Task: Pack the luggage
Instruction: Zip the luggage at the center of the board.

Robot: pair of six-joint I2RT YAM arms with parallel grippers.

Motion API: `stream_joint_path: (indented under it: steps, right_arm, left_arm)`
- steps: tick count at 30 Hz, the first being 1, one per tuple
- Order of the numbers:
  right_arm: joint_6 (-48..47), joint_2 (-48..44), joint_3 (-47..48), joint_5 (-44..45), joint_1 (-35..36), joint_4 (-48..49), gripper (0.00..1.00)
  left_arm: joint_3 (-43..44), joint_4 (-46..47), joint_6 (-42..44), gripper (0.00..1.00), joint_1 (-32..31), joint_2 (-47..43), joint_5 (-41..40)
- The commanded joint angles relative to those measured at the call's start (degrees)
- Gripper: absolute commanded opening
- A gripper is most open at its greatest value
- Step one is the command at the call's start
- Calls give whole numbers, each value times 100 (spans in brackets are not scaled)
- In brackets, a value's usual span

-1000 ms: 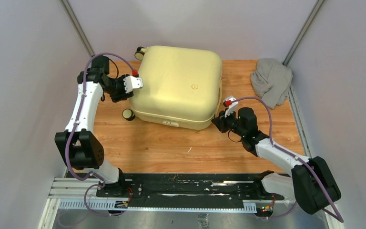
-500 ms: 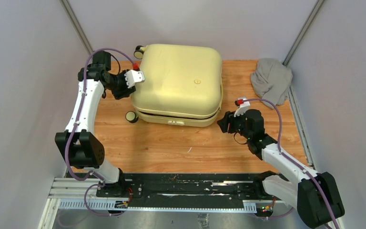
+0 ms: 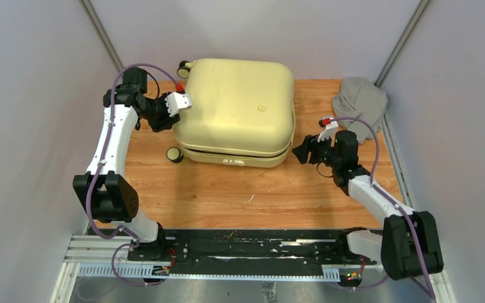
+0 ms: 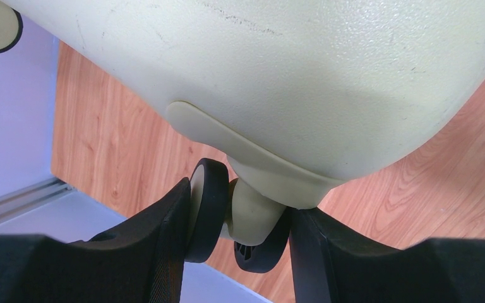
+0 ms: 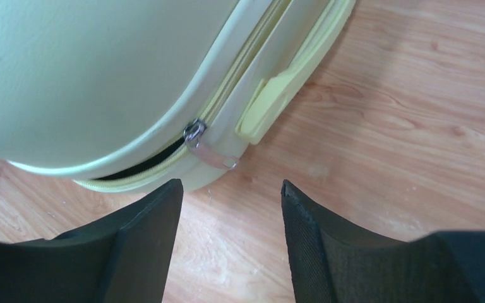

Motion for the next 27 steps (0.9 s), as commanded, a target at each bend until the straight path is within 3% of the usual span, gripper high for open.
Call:
stream_joint_path:
  steps: [1,8,17,22,27]
  right_arm:
    - [-101,521,362,-1502,-388,553,60]
    - [-95,1364,838,-2880,-465,837,55]
    - [-106,1890,1060,-3164,-610,806,46]
    - [69,2135,1064,-3543,-625,1007,32]
    - [297,2038,917,-3426,-643,1229,6]
  left_arm:
    - [136,507,-530,0,52,-171,155]
    - [162,507,-516,0,50,-182,128]
    - [143,507,-454,0,56,-223,65]
    - [162,507,-466,0,55,-227,74]
    - [140,502,-439,0,53,-253,35]
